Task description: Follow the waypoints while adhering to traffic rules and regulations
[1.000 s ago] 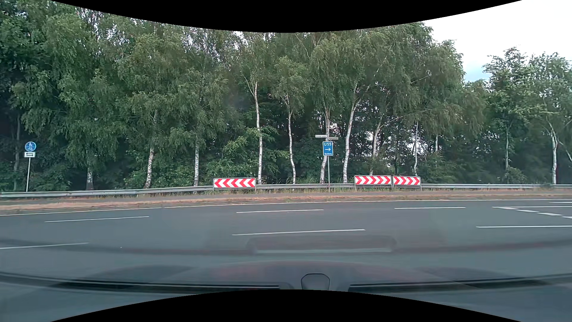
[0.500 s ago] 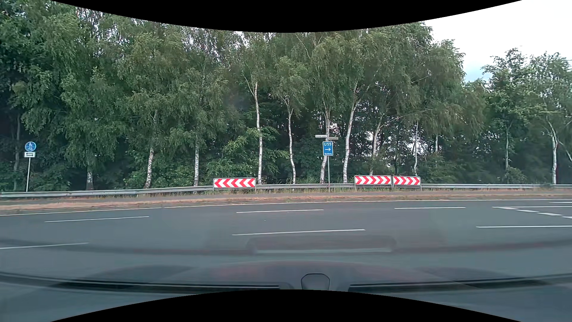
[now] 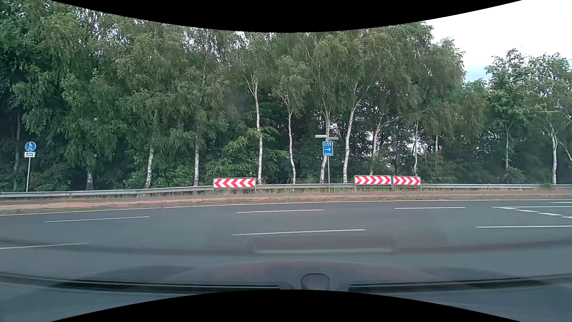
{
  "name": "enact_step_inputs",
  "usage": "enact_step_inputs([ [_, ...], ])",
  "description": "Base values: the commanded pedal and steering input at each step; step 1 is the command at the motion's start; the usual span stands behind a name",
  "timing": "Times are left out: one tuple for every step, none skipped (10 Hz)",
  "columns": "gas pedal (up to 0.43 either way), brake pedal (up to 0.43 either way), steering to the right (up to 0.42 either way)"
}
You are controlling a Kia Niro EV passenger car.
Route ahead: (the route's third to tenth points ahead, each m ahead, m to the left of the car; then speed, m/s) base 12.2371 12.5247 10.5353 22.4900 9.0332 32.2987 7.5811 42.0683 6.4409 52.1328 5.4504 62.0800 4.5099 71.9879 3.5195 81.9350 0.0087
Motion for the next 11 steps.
enact_step_inputs([
  [0.0,0.226,-0.274],
  [0.0,0.177,-0.274],
  [0.0,0.116,-0.274],
  [0.0,0.067,-0.274],
  [0.0,0.024,-0.274],
  [0.0,0.018,-0.274],
  [0.0,0.012,-0.274],
  [0.0,0.018,-0.274],
  [0.0,0.043,-0.274],
  [0.0,0.055,-0.274],
  [0.0,0.03,-0.274],
])
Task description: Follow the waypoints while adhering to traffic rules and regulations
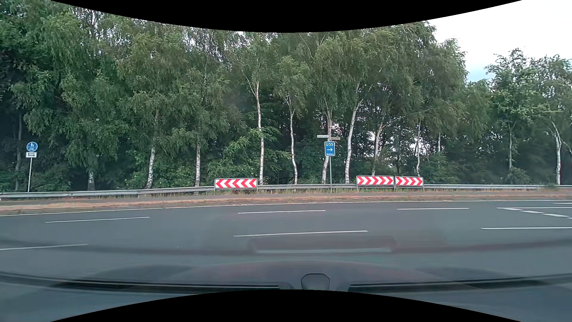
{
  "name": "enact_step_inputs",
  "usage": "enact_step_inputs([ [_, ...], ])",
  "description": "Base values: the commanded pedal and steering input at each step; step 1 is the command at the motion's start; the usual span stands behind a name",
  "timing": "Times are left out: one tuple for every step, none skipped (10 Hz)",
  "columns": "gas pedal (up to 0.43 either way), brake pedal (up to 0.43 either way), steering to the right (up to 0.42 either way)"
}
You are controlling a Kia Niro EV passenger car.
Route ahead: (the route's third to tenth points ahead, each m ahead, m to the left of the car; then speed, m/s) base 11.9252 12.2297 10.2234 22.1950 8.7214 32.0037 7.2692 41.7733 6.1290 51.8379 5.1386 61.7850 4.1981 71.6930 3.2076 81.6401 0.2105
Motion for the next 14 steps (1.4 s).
enact_step_inputs([
  [0.0,0.018,-0.274],
  [0.0,0.012,-0.274],
  [0.0,0.012,-0.274],
  [0.0,0.012,-0.275],
  [0.0,0.012,-0.278],
  [0.0,0.037,-0.283],
  [0.0,0.067,-0.286],
  [0.0,0.104,-0.289],
  [0.0,0.116,-0.289],
  [0.0,0.134,-0.289],
  [0.0,0.14,-0.289],
  [0.0,0.146,-0.289],
  [0.0,0.14,-0.289],
  [0.0,0.152,-0.289],
])
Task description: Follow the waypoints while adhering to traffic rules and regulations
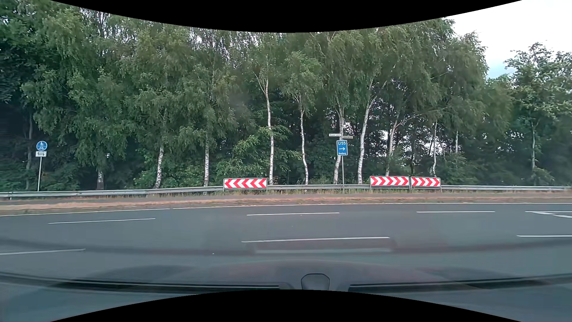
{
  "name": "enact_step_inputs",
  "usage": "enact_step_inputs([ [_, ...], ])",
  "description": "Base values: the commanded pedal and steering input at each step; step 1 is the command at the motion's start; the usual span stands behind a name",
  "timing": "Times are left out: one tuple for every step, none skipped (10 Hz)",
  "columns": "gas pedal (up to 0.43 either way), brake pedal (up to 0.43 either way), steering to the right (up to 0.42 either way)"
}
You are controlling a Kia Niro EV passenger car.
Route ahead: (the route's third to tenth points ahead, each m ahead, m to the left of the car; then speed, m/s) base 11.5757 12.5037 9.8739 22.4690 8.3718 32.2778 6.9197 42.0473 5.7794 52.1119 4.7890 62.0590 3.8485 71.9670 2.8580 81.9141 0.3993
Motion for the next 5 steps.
enact_step_inputs([
  [0.0,0.159,-0.289],
  [0.0,0.171,-0.289],
  [0.0,0.177,-0.288],
  [0.0,0.189,-0.289],
  [0.0,0.195,-0.288],
])
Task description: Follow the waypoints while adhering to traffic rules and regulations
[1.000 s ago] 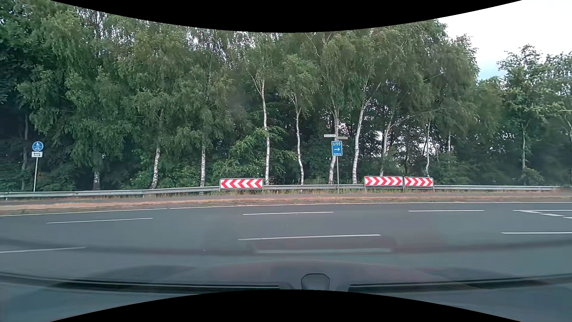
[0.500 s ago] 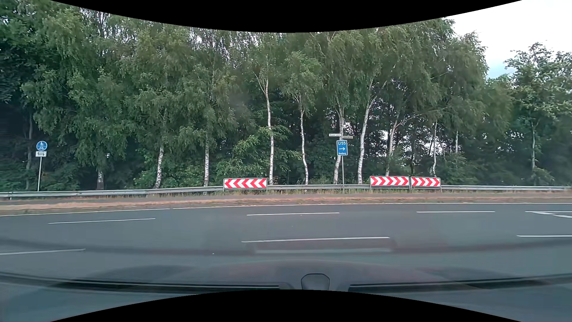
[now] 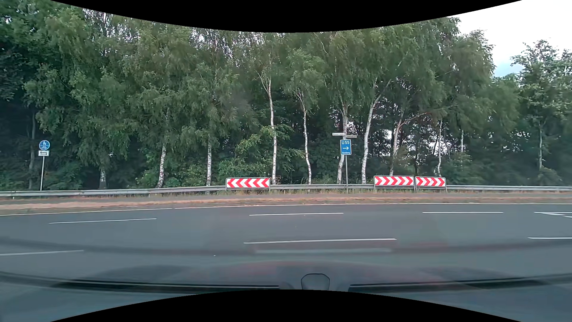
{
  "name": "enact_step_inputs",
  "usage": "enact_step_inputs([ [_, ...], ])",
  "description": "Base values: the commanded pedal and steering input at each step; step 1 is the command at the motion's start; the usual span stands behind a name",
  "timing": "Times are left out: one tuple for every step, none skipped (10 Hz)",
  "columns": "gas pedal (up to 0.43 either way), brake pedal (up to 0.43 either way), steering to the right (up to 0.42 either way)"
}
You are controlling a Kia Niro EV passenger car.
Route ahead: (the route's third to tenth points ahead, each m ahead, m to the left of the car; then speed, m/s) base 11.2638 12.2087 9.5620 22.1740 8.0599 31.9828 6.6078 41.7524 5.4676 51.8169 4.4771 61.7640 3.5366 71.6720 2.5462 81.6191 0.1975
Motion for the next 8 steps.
enact_step_inputs([
  [0.0,0.195,-0.289],
  [0.0,0.201,-0.289],
  [0.0,0.201,-0.289],
  [0.0,0.201,-0.288],
  [0.0,0.201,-0.289],
  [0.0,0.207,-0.289],
  [0.0,0.213,-0.289],
  [0.0,0.207,-0.289],
])
